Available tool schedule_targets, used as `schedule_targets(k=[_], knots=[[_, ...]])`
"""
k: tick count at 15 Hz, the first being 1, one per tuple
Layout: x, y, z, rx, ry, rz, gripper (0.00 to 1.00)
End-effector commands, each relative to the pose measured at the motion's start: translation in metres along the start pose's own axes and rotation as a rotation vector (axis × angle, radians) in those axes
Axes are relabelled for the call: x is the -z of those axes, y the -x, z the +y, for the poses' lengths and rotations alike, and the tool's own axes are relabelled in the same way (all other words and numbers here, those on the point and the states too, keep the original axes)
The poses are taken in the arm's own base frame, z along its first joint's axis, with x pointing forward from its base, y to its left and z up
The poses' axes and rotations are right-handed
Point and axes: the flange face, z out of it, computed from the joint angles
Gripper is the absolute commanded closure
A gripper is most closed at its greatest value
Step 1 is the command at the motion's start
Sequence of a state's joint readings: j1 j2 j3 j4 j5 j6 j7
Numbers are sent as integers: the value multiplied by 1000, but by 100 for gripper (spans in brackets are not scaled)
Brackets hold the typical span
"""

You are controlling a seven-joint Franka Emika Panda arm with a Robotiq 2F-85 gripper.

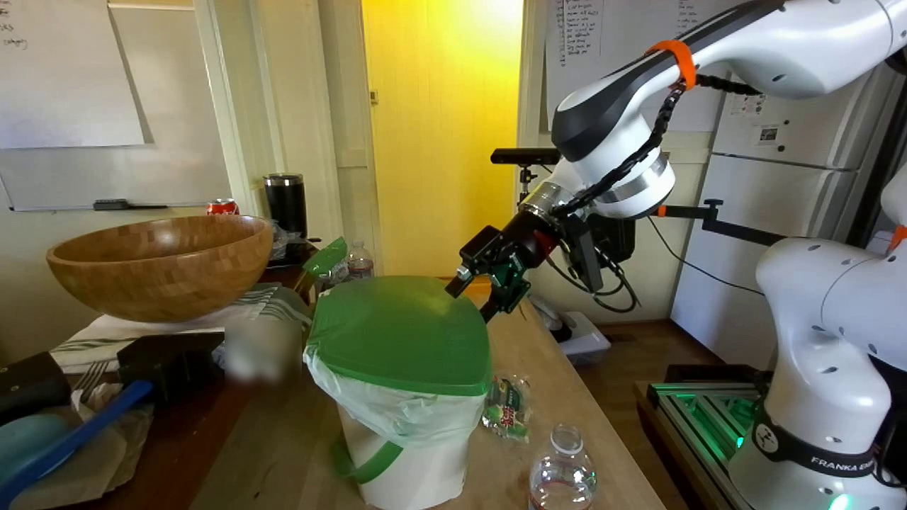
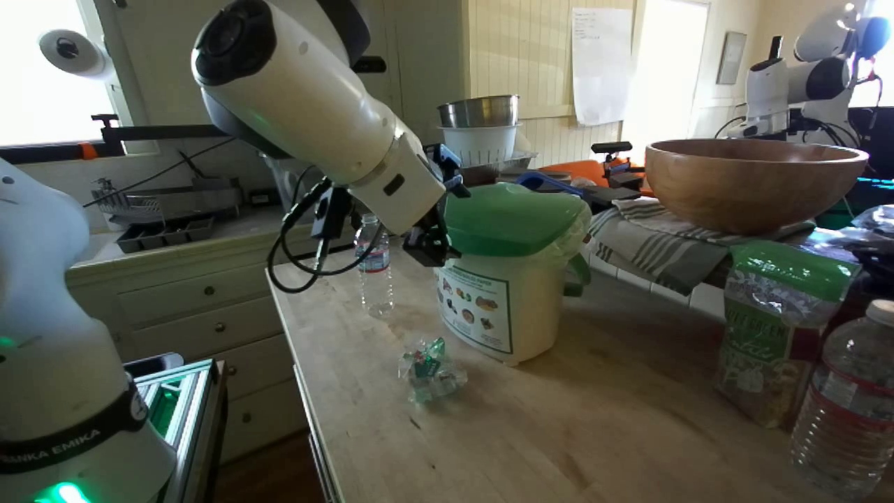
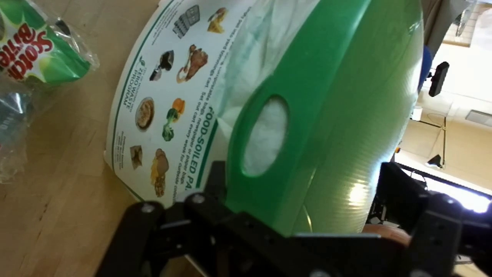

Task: Open the bin and remove a bottle from the bin

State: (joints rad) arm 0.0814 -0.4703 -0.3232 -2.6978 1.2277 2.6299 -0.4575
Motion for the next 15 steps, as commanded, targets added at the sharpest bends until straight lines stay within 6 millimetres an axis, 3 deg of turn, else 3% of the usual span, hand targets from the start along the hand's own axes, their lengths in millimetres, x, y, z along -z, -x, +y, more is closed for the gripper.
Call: schedule_targets(k=[1,7,15], knots=[[-2,2,0,2,-9,15,0],[5,8,-8,26,-37,23,0],[23,13,-34,79,-67,59,0]])
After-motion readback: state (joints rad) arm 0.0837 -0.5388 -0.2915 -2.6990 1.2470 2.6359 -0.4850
